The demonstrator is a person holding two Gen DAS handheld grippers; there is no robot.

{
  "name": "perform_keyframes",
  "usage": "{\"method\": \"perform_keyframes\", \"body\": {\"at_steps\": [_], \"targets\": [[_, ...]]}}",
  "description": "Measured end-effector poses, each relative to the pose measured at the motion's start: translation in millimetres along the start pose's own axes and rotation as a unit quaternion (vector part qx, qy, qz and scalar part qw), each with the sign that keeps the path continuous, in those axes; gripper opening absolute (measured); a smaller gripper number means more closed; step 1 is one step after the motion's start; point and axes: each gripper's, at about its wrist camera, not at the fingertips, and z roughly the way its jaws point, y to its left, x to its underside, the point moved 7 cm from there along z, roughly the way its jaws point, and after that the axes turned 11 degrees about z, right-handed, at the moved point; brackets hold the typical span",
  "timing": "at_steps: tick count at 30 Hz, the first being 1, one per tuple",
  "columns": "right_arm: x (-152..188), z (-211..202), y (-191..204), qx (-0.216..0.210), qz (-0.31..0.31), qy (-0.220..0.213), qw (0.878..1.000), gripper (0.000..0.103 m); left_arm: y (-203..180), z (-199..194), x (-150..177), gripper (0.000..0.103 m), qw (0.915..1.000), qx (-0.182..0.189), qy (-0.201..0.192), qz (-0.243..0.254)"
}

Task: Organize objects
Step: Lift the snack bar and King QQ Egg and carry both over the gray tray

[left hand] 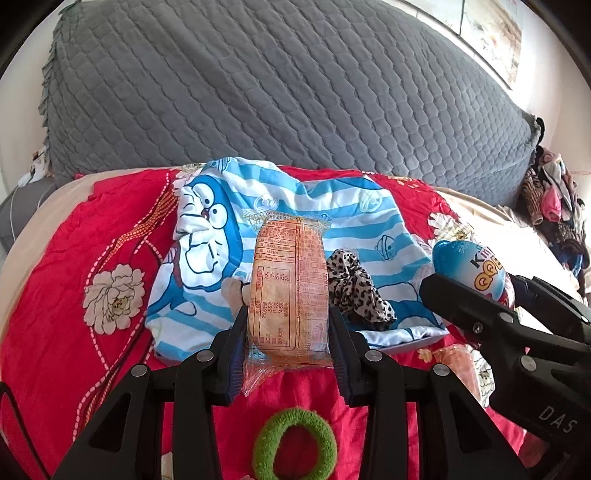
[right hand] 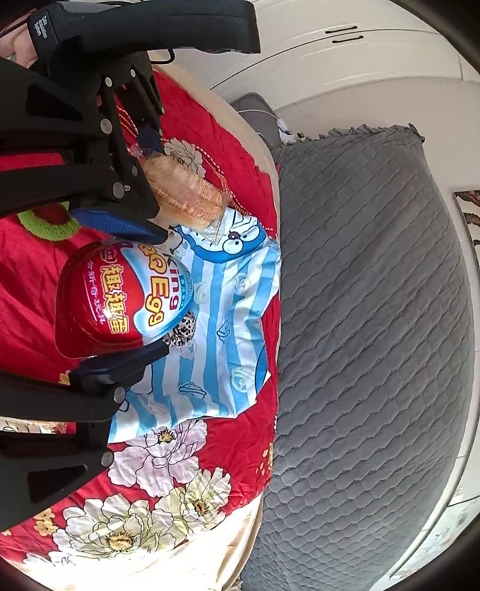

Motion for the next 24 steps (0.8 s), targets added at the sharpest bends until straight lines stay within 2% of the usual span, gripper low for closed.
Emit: {"method": "perform_keyframes", "body": {"at_steps": [24], "targets": [[-11,18,-26,0.023,0.011,-0.005,1.0,0.054,-8,28,-5,0.041,0.9999,0.009,0.008,-0.002]]}}
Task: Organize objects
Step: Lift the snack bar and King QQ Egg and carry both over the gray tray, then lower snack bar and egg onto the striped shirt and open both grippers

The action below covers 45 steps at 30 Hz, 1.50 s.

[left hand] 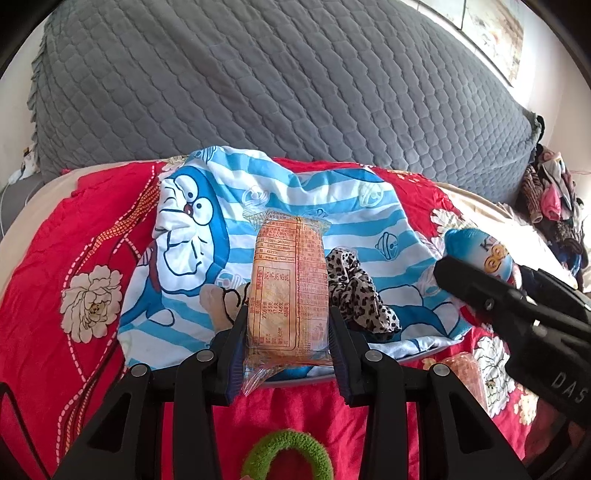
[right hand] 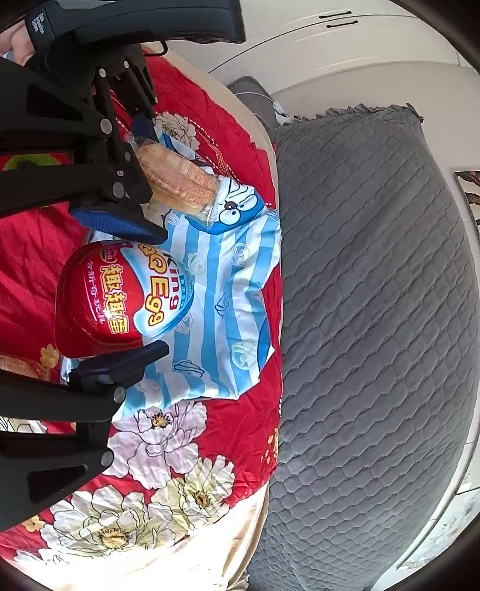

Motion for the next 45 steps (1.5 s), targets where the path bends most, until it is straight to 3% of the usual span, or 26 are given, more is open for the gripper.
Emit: {"method": "perform_keyframes", "body": {"at_steps": [17,33,45], "targets": [[-14,39,-10,0.016,-0.011,0.028,0.999,0.054,14,19,-27,0.041,0.9996,-0.022,0.008,0.017],[-14,93,-16,0.032,-0.021,0.061,0.997,0.054,16,67,-30,0.041,0.9988,-0.032,0.034,0.014],[7,127,-33,0.052,-0.025,0.102,0.993,0.054,25,91,-19,0.041,0.9978,-0.029,0.059,0.0]]}}
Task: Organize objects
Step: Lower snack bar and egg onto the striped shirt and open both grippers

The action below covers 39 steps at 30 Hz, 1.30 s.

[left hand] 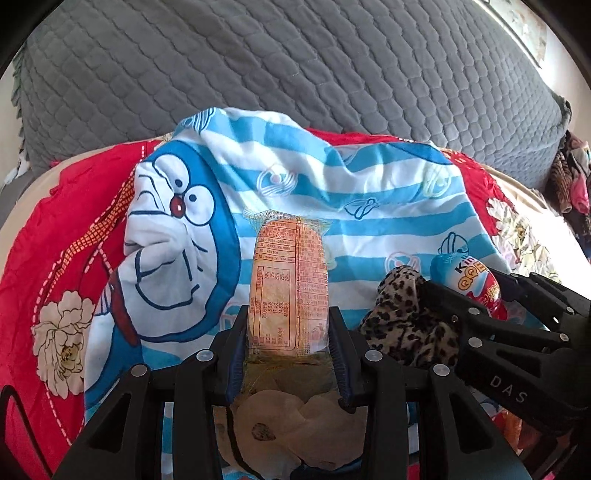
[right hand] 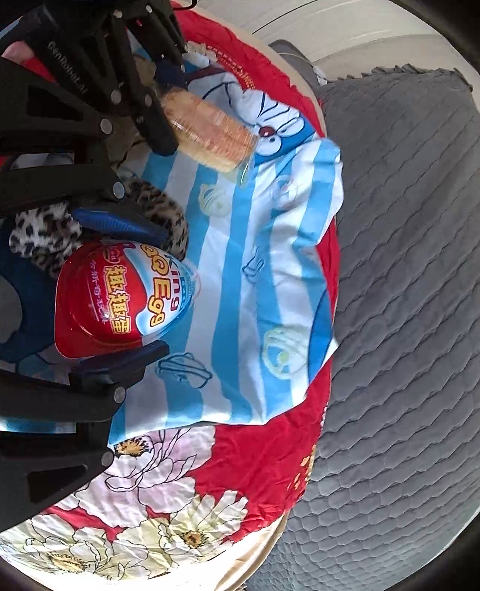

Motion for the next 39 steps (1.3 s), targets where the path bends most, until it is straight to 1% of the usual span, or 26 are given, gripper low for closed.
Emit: {"method": "perform_keyframes", "body": {"at_steps": [12,25,32,35,39], "targets": [[6,7,1,0.005,-0.008,0.011,1.0,0.054,-8,15,4,0.041,0.9998,0.0,0.019,0.009],[11,13,1,0.014,-0.01,0.021,1.0,0.055,-9,19,9,0.043,0.9997,-0.003,0.023,0.01],[13,13,-1,0.016,-0.007,0.022,1.0,0.055,-8,19,9,0.052,0.9997,0.0,0.023,0.004],[14,13,-1,0.018,-0.007,0.022,1.0,0.055,-6,18,11,0.059,0.9997,-0.004,0.024,0.0],[15,10,-2,0.019,-0.005,0.022,1.0,0.058,-6,17,14,0.063,0.9997,-0.008,0.025,0.001]]}}
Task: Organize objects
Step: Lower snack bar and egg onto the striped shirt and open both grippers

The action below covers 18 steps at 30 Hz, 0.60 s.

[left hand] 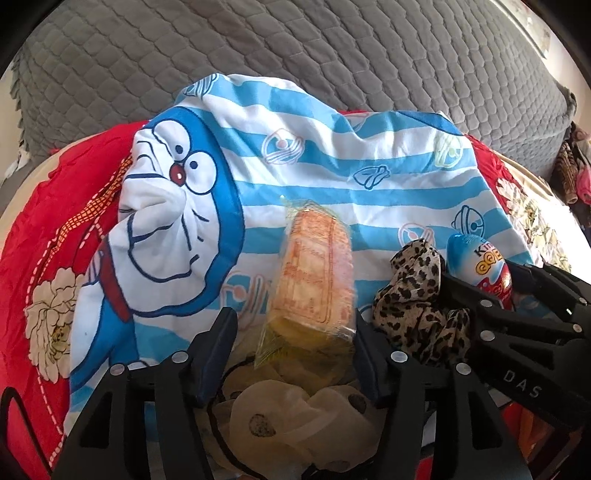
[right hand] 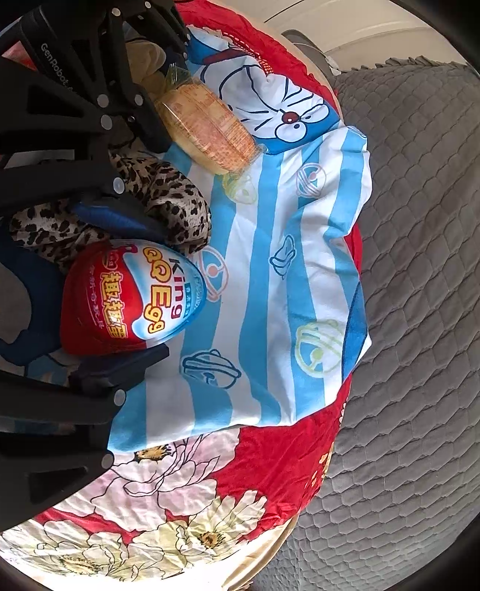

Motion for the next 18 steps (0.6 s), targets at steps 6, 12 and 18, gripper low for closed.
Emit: {"method": "perform_keyframes", "body": {"at_steps": [6,12,18], "targets": [[1,-4,0,0.004,-0.001,0.004,1.0,0.062,1,-4,2,0.067,1.0,-0.003,-0.001,0.001],[-2,-11,-3,0.004,0.002,0.001,1.0,0.063,10,-17,5,0.071,0.9999,-0.004,-0.008,-0.007],[-6,-20,-6,0.005,0.004,-0.004,1.0,0.063,11,-27,4,0.074,0.9998,-0.005,-0.014,-0.009]]}}
